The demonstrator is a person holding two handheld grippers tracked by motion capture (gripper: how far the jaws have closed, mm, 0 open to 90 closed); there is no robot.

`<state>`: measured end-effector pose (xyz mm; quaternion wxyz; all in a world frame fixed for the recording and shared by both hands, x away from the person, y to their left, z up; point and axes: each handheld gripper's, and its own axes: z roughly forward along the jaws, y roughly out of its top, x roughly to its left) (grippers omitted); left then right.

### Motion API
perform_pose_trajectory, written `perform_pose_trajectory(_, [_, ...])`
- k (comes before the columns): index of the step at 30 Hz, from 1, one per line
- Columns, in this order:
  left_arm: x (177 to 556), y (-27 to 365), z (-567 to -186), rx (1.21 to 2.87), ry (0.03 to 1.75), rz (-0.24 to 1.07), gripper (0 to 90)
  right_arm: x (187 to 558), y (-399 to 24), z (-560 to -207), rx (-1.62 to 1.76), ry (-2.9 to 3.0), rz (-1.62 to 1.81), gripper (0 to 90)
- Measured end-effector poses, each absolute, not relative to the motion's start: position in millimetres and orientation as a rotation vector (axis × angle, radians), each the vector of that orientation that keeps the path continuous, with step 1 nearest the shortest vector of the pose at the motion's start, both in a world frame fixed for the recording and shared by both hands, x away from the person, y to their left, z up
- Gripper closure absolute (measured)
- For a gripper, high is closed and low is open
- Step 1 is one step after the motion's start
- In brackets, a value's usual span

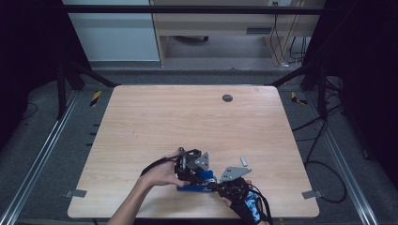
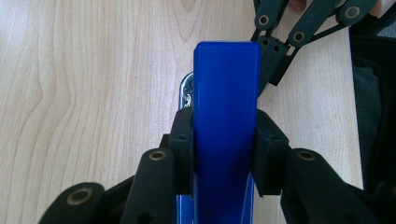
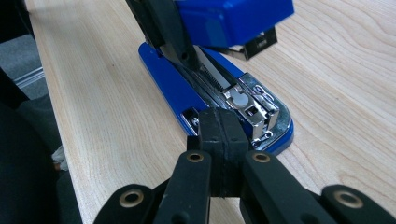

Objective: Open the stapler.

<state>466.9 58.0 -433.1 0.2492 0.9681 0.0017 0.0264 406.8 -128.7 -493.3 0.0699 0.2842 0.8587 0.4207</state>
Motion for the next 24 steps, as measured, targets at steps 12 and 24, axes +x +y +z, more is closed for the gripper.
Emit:
perform_pose_trajectory(12, [466.1, 65.1, -437.7, 2.575, 0.035, 0.079, 64.7, 403.0, -139.7, -483.8, 0.844, 2.526, 1.346, 90.0])
perform_pose_trajectory(24, [464.9, 66.8, -437.1, 2.567, 0.048, 0.082, 64.6, 406.4, -144.1, -476.4, 0.824, 2.456, 1.362, 90.0])
